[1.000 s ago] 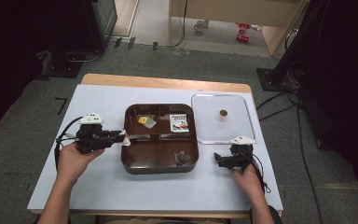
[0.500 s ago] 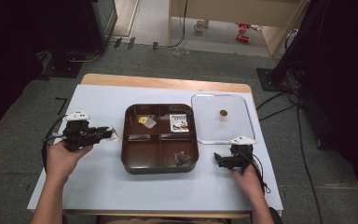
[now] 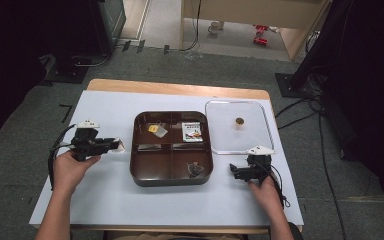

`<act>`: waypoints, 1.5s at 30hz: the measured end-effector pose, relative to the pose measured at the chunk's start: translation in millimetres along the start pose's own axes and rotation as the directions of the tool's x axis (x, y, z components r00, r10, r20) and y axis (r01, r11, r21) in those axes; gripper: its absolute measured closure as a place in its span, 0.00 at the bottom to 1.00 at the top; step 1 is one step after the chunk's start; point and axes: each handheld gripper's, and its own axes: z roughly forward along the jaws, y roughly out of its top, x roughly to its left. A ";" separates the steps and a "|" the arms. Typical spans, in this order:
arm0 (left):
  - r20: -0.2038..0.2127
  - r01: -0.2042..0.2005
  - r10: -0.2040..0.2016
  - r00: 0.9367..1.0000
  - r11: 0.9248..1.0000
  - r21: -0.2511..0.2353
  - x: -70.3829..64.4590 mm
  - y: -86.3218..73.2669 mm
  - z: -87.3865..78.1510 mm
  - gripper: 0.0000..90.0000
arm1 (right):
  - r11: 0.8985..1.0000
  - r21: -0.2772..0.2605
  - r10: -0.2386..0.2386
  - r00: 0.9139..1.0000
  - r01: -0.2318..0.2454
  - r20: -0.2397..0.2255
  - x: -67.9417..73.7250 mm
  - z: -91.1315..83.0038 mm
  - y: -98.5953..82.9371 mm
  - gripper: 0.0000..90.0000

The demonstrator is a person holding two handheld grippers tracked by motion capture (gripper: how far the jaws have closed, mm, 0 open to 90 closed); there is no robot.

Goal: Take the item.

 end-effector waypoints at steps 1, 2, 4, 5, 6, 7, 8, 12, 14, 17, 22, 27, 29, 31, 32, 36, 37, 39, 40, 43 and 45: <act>-0.008 0.004 -0.004 1.000 1.000 0.009 1.8 -0.4 1.8 0.81 | 1.000 0.000 0.000 1.000 0.000 0.000 0.0 0.0 0.0 0.00; -0.016 0.008 -0.008 1.000 1.000 0.013 3.4 -0.9 3.3 0.81 | 1.000 0.000 0.000 1.000 0.000 0.000 0.0 0.0 0.0 0.00; -0.025 0.014 -0.013 1.000 1.000 0.018 5.8 -1.5 5.4 0.81 | 1.000 0.000 0.001 1.000 -0.001 0.000 0.0 0.0 0.0 0.00; -0.033 0.015 -0.014 0.999 1.000 0.023 6.7 -1.7 6.4 0.81 | 1.000 0.000 0.000 1.000 0.000 0.000 0.0 0.0 0.0 0.00; -0.040 0.011 -0.010 0.999 1.000 0.028 7.7 -2.1 7.8 0.81 | 1.000 0.000 0.000 1.000 0.000 0.000 0.0 0.0 0.0 0.00; -0.047 0.010 -0.008 0.999 0.999 0.034 8.4 -2.4 9.0 0.81 | 1.000 0.000 0.000 1.000 0.000 0.000 0.0 0.0 0.0 0.00; -0.053 0.009 -0.007 0.999 0.999 0.040 9.0 -2.6 10.5 0.81 | 1.000 0.000 0.000 1.000 0.000 0.000 0.0 0.0 0.0 0.00; -0.073 -0.001 0.005 0.997 0.998 0.058 10.6 -3.0 15.0 0.81 | 1.000 0.001 -0.001 1.000 0.001 0.000 -0.1 -0.1 0.0 0.00; -0.080 0.000 0.005 0.997 0.998 0.065 11.3 -3.5 17.0 0.81 | 1.000 0.001 -0.001 1.000 0.001 0.000 0.0 -0.1 0.0 0.00; -0.083 -0.005 0.011 0.997 0.997 0.076 12.0 -4.2 18.5 0.81 | 1.000 0.001 -0.001 1.000 0.001 0.001 0.0 -0.1 0.0 0.00; -0.091 -0.003 0.012 0.996 0.996 0.089 12.5 -5.6 21.0 0.79 | 1.000 0.001 -0.001 1.000 0.001 0.001 0.0 -0.1 0.0 0.00; -0.087 -0.001 0.010 0.996 0.995 0.096 13.0 -6.3 22.8 0.74 | 1.000 0.000 -0.001 1.000 0.001 0.001 0.0 -0.1 0.0 0.00; -0.089 0.001 0.008 0.996 0.995 0.100 12.9 -6.2 23.5 0.69 | 1.000 0.001 -0.001 1.000 0.001 0.001 0.0 -0.1 0.0 0.00; -0.086 0.003 0.005 0.996 0.995 0.098 12.8 -5.9 23.1 0.64 | 1.000 0.000 -0.001 1.000 0.001 0.001 0.0 -0.1 0.0 0.00; -0.082 0.006 0.002 0.997 0.996 0.093 12.5 -5.8 22.6 0.63 | 1.000 0.000 -0.001 1.000 0.001 0.001 0.0 -0.1 0.0 0.00; -0.083 0.003 0.003 0.997 0.998 0.068 11.8 -4.9 19.1 0.58 | 1.000 0.001 -0.001 1.000 0.001 0.001 0.0 -0.1 0.0 0.00; -0.085 0.006 -0.001 0.996 0.998 0.061 11.4 -4.7 17.7 0.56 | 1.000 0.001 -0.001 1.000 0.001 0.001 0.0 -0.1 0.0 0.00; -0.095 0.002 0.002 0.995 0.999 0.048 11.4 -4.5 15.2 0.55 | 1.000 0.001 0.000 1.000 0.000 0.000 0.0 -0.1 0.0 0.00; -0.096 0.001 0.004 0.995 0.999 0.045 11.5 -4.4 14.1 0.55 | 1.000 0.001 0.000 1.000 0.000 0.000 0.0 -0.1 0.0 0.00; -0.096 0.005 -0.002 0.995 0.999 0.031 11.5 -4.6 10.6 0.53 | 1.000 0.001 -0.001 1.000 0.001 0.000 -0.1 0.0 0.0 0.00; -0.098 0.007 -0.004 0.995 1.000 0.026 10.9 -4.8 8.9 0.52 | 1.000 0.001 -0.001 1.000 0.001 0.000 -0.2 0.0 0.0 0.00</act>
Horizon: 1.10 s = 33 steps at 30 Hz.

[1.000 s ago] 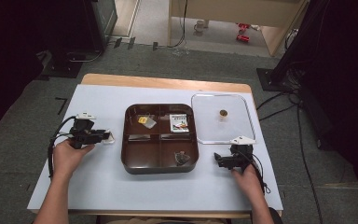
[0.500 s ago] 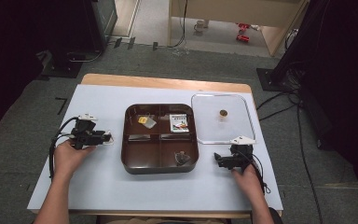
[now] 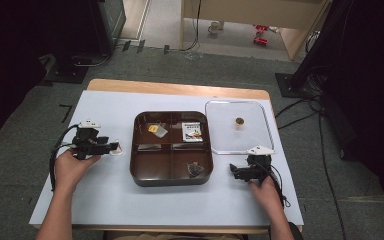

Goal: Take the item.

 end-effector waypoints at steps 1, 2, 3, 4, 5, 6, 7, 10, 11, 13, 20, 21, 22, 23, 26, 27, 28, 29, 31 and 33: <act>0.000 -0.002 0.002 1.000 1.000 -0.003 -0.2 -0.2 -0.8 0.52 | 1.000 0.000 0.000 1.000 0.000 0.000 0.0 0.0 0.0 0.00; 0.001 -0.001 0.001 1.000 1.000 -0.005 -0.5 -0.7 -2.0 0.52 | 1.000 0.000 0.000 1.000 0.000 -0.001 -0.1 0.0 0.1 0.00; -0.001 -0.002 0.002 1.000 1.000 -0.008 -0.6 -1.0 -2.5 0.51 | 1.000 0.002 0.002 1.000 -0.002 -0.002 0.0 0.0 0.1 0.00; -0.002 -0.002 0.002 1.000 1.000 -0.009 -0.8 -1.7 -3.6 0.51 | 1.000 0.002 0.002 1.000 -0.002 -0.002 0.0 0.0 0.1 0.00; -0.002 -0.001 0.001 1.000 1.000 -0.008 -1.0 -2.1 -4.8 0.51 | 1.000 0.002 0.002 1.000 -0.002 -0.002 -0.1 0.1 0.1 0.00; -0.002 0.001 -0.001 1.000 1.000 -0.010 -1.1 -2.6 -5.8 0.51 | 1.000 0.002 0.002 1.000 -0.002 -0.002 -0.1 0.1 0.1 0.00; -0.003 0.001 -0.001 1.000 1.000 -0.012 -1.0 -2.9 -6.5 0.50 | 1.000 0.003 0.002 1.000 -0.002 -0.002 -0.1 0.1 0.2 0.00; -0.009 0.008 -0.008 1.000 1.000 -0.016 -0.5 -5.0 -10.2 0.50 | 1.000 0.003 0.002 1.000 -0.002 -0.002 -0.2 0.1 0.2 0.00; -0.009 0.010 -0.010 1.000 1.000 -0.017 -0.2 -5.6 -11.0 0.50 | 1.000 0.002 0.002 1.000 -0.002 -0.003 -0.2 0.1 0.2 0.00; -0.011 0.019 -0.020 1.000 1.000 -0.019 1.2 -7.2 -13.7 0.50 | 1.000 0.003 0.002 1.000 -0.002 -0.003 -0.2 0.1 0.2 0.00; -0.024 0.038 -0.038 0.999 0.999 -0.027 5.8 -13.3 -20.3 0.48 | 1.000 0.004 0.004 1.000 -0.004 -0.003 -0.3 0.3 0.4 0.00; -0.027 0.040 -0.041 0.999 0.999 -0.027 6.4 -14.3 -21.1 0.47 | 1.000 0.003 0.003 1.000 -0.003 -0.003 -0.4 0.3 0.4 0.00; -0.030 0.042 -0.042 0.999 0.999 -0.027 7.1 -15.3 -21.9 0.47 | 1.000 0.003 0.003 1.000 -0.003 -0.003 -0.4 0.3 0.4 0.00; -0.032 0.042 -0.043 0.999 0.999 -0.027 8.0 -16.4 -22.8 0.46 | 1.000 0.004 0.003 1.000 -0.003 -0.003 -0.4 0.3 0.4 0.00; -0.034 0.047 -0.048 0.998 0.998 -0.030 10.1 -19.4 -25.0 0.46 | 1.000 0.004 0.003 1.000 -0.003 -0.003 -0.5 0.3 0.5 0.00; -0.037 0.045 -0.046 0.998 0.999 -0.027 10.9 -20.1 -25.7 0.46 | 1.000 0.005 0.003 1.000 -0.003 -0.003 -0.5 0.3 0.5 0.00; -0.041 0.046 -0.047 0.998 0.999 -0.029 11.6 -21.0 -26.1 0.46 | 1.000 0.005 0.003 1.000 -0.003 -0.003 -0.5 0.3 0.5 0.00; -0.044 0.046 -0.048 0.998 0.998 -0.029 12.5 -21.6 -26.5 0.46 | 1.000 0.004 0.003 1.000 -0.003 -0.003 -0.5 0.3 0.5 0.00; -0.048 0.053 -0.055 0.997 0.998 -0.029 15.1 -23.4 -27.4 0.46 | 1.000 0.004 0.003 1.000 -0.003 -0.003 -0.5 0.3 0.5 0.00; -0.056 0.057 -0.059 0.997 0.998 -0.027 18.0 -25.8 -28.1 0.45 | 1.000 0.004 0.003 1.000 -0.003 -0.003 -0.5 0.3 0.5 0.00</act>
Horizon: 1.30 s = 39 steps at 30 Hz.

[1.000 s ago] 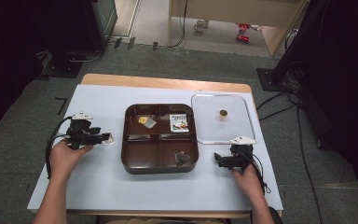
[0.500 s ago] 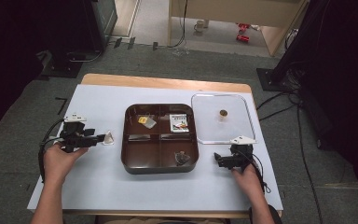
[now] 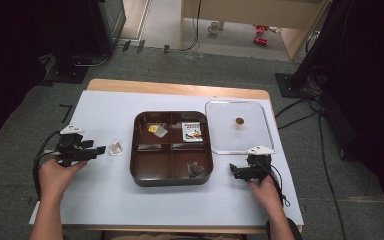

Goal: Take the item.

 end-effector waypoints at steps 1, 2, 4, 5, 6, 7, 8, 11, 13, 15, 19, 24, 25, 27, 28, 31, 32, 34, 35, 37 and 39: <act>-0.006 0.000 0.000 1.000 1.000 0.002 1.4 -1.1 -0.2 0.44 | 1.000 0.000 0.000 1.000 0.000 0.000 0.0 0.0 0.0 0.00; -0.010 0.001 -0.001 1.000 1.000 0.004 2.5 -1.8 -0.4 0.44 | 1.000 0.000 0.000 1.000 0.000 0.000 0.0 0.0 0.0 0.00; -0.017 0.009 -0.009 1.000 1.000 0.009 5.6 -3.6 -0.9 0.44 | 1.000 0.000 0.000 1.000 0.000 0.000 0.0 0.0 0.0 0.00; -0.022 0.013 -0.013 1.000 1.000 0.012 7.5 -4.6 -1.3 0.44 | 1.000 0.000 0.000 1.000 0.000 0.000 0.0 0.0 0.0 0.00; -0.026 0.018 -0.018 0.999 1.000 0.013 8.7 -5.3 -1.5 0.44 | 1.000 0.000 0.000 1.000 0.000 0.000 0.0 0.0 0.0 0.00; -0.032 0.021 -0.021 0.999 1.000 0.015 9.8 -6.0 -1.8 0.44 | 1.000 -0.001 0.000 1.000 0.000 0.000 0.0 0.1 0.0 0.00; -0.035 0.022 -0.021 0.999 1.000 0.016 10.8 -6.6 -1.9 0.44 | 1.000 0.000 0.000 1.000 0.000 0.000 0.1 0.0 0.0 0.00; -0.050 0.032 -0.031 0.998 0.999 0.026 15.2 -8.8 -2.1 0.44 | 1.000 -0.001 0.000 1.000 0.000 0.000 0.1 0.1 0.0 0.00; -0.052 0.033 -0.031 0.998 0.999 0.029 17.0 -9.9 -1.9 0.44 | 1.000 -0.001 0.000 1.000 0.000 0.000 0.1 0.1 0.0 0.00; -0.063 0.029 -0.027 0.998 0.999 0.037 18.0 -11.0 -1.2 0.44 | 1.000 -0.001 0.000 1.000 0.000 0.000 0.1 0.1 0.0 0.00; -0.084 0.026 -0.021 0.996 0.998 0.058 22.6 -13.8 1.1 0.44 | 1.000 0.000 0.002 1.000 -0.002 0.000 0.2 0.0 0.0 0.00; -0.091 0.015 -0.010 0.996 0.999 0.046 30.0 -18.8 2.9 0.43 | 1.000 0.000 0.001 1.000 -0.001 0.001 0.2 0.0 0.0 0.00; -0.095 0.004 0.001 0.995 0.999 0.045 31.5 -20.5 3.8 0.42 | 1.000 0.000 0.001 1.000 -0.001 0.001 0.2 0.0 0.0 0.00; -0.099 -0.003 0.008 0.995 0.999 0.053 33.4 -22.4 5.4 0.42 | 1.000 0.000 0.001 1.000 -0.001 0.000 0.2 0.1 0.1 0.00; -0.100 -0.001 0.007 0.995 0.998 0.060 34.5 -23.2 6.5 0.42 | 1.000 0.000 0.002 1.000 -0.002 0.001 0.2 0.0 0.1 0.00; -0.102 -0.005 0.010 0.995 0.999 0.051 36.4 -24.4 6.7 0.42 | 1.000 0.000 0.001 1.000 -0.001 0.000 0.2 0.1 0.0 0.00; -0.101 -0.006 0.011 0.995 0.999 0.051 36.6 -24.7 6.4 0.42 | 1.000 0.000 0.002 1.000 -0.002 0.001 0.2 0.0 0.0 0.00; -0.125 -0.025 0.032 0.992 0.998 0.059 36.4 -26.6 5.6 0.41 | 1.000 0.000 0.001 1.000 -0.001 0.001 0.2 0.0 0.0 0.00; -0.135 -0.047 0.055 0.989 0.997 0.064 36.0 -27.9 5.0 0.41 | 1.000 0.000 0.002 1.000 -0.002 0.001 0.2 0.0 0.0 0.00; -0.136 -0.071 0.078 0.988 0.996 0.055 35.7 -30.9 4.7 0.40 | 1.000 0.000 0.002 1.000 -0.002 0.000 0.3 0.0 0.0 0.00; -0.122 -0.069 0.071 0.990 0.997 0.024 36.9 -34.9 4.7 0.39 | 1.000 0.000 0.002 1.000 -0.002 0.001 0.3 0.0 0.0 0.00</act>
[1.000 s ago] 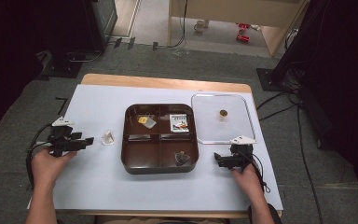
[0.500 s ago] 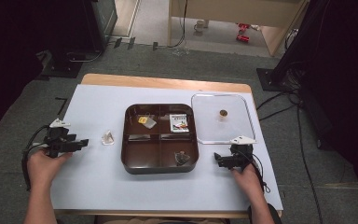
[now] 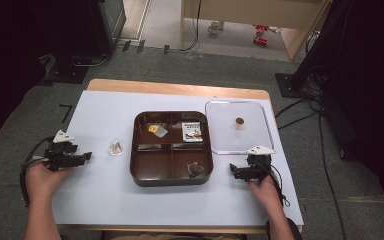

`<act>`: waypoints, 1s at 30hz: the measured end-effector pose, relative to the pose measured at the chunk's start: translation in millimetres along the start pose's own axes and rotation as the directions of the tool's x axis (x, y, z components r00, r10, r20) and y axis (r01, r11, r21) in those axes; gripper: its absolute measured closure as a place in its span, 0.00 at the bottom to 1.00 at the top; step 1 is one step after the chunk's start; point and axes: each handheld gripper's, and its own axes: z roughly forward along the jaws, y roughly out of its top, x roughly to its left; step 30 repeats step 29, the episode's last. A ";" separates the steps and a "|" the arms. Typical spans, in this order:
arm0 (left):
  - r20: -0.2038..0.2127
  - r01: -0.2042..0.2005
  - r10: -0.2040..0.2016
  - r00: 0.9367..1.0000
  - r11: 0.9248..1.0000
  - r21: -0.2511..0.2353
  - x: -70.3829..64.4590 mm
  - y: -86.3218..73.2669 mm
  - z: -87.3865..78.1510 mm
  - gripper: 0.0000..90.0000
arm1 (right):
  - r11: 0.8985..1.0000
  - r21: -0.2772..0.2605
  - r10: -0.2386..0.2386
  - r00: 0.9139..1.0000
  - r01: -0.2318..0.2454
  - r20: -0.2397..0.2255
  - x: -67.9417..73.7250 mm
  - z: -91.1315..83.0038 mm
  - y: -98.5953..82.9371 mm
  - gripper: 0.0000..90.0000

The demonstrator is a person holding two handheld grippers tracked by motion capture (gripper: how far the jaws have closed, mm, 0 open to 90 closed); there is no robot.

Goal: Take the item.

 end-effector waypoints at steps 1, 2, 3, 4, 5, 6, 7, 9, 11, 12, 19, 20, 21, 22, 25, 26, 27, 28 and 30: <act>0.008 -0.001 0.001 1.000 1.000 -0.010 -0.3 -1.5 0.3 0.35 | 1.000 0.000 0.000 1.000 0.000 0.000 0.0 0.0 0.0 0.00; 0.008 -0.015 0.016 1.000 1.000 -0.023 -2.0 -3.9 1.0 0.32 | 1.000 0.000 0.000 1.000 0.000 0.000 0.0 0.0 0.0 0.00; -0.003 -0.023 0.023 1.000 0.999 -0.034 -3.5 -5.8 1.2 0.30 | 1.000 0.000 0.000 1.000 0.000 0.000 0.0 0.0 0.0 0.00; -0.005 -0.017 0.016 1.000 0.999 -0.042 -3.8 -6.9 1.0 0.30 | 1.000 0.000 -0.001 1.000 0.001 0.000 0.0 0.0 0.0 0.00; -0.010 -0.010 0.010 1.000 0.998 -0.061 -4.7 -9.3 1.2 0.30 | 1.000 0.000 0.000 1.000 0.000 0.000 0.0 0.0 0.0 0.00; -0.015 -0.010 0.009 1.000 0.997 -0.076 -5.2 -11.1 1.5 0.30 | 1.000 0.000 -0.001 1.000 0.001 0.000 0.0 0.0 0.0 0.00; -0.016 -0.005 0.004 1.000 0.996 -0.086 -5.6 -12.5 1.5 0.30 | 1.000 0.000 -0.001 1.000 0.001 0.000 0.0 0.0 0.0 0.00; -0.023 -0.005 0.003 1.000 0.996 -0.092 -6.3 -13.3 1.6 0.29 | 1.000 0.000 0.000 1.000 0.000 0.000 0.1 0.0 0.0 0.00; -0.024 -0.004 0.002 1.000 0.996 -0.093 -6.6 -13.3 1.7 0.29 | 1.000 0.000 0.000 1.000 0.000 0.000 0.1 0.0 0.0 0.00; -0.023 -0.003 0.001 1.000 0.996 -0.094 -6.5 -13.4 1.7 0.29 | 1.000 0.000 0.000 1.000 0.000 0.000 0.1 0.0 0.0 0.00; -0.025 -0.002 0.000 1.000 0.995 -0.095 -6.8 -13.6 1.8 0.29 | 1.000 0.000 0.000 1.000 0.000 0.000 0.1 -0.1 -0.1 0.00; -0.026 -0.003 0.000 1.000 0.996 -0.095 -6.9 -13.6 1.8 0.29 | 1.000 0.000 0.000 1.000 0.000 0.000 0.1 -0.1 -0.1 0.00; -0.032 -0.003 0.000 0.999 0.996 -0.093 -7.2 -13.5 1.9 0.29 | 1.000 0.000 -0.001 1.000 0.001 0.000 0.0 -0.1 -0.1 0.00; -0.052 0.004 -0.009 0.999 0.996 -0.089 -7.7 -13.4 2.3 0.26 | 1.000 0.000 0.000 1.000 0.000 0.000 0.1 -0.1 -0.1 0.00; -0.079 0.067 -0.073 0.994 0.995 -0.071 -4.4 -12.2 4.1 0.11 | 1.000 0.000 0.000 1.000 0.000 0.000 0.1 -0.1 -0.1 0.00; -0.087 0.059 -0.065 0.994 0.996 -0.068 -5.4 -12.0 4.5 0.11 | 1.000 0.000 -0.001 1.000 0.001 0.000 0.1 -0.1 -0.1 0.00; -0.089 0.058 -0.064 0.994 0.996 -0.068 -5.7 -12.0 4.5 0.11 | 1.000 0.000 -0.001 1.000 0.001 0.000 0.1 -0.1 -0.2 0.00; -0.086 0.060 -0.066 0.994 0.996 -0.068 -5.3 -12.0 4.5 0.11 | 1.000 0.000 -0.001 1.000 0.001 0.000 0.1 -0.1 -0.1 0.00; -0.091 0.057 -0.063 0.994 0.996 -0.068 -6.0 -12.0 4.6 0.11 | 1.000 0.000 -0.001 1.000 0.001 0.000 0.2 -0.1 -0.2 0.00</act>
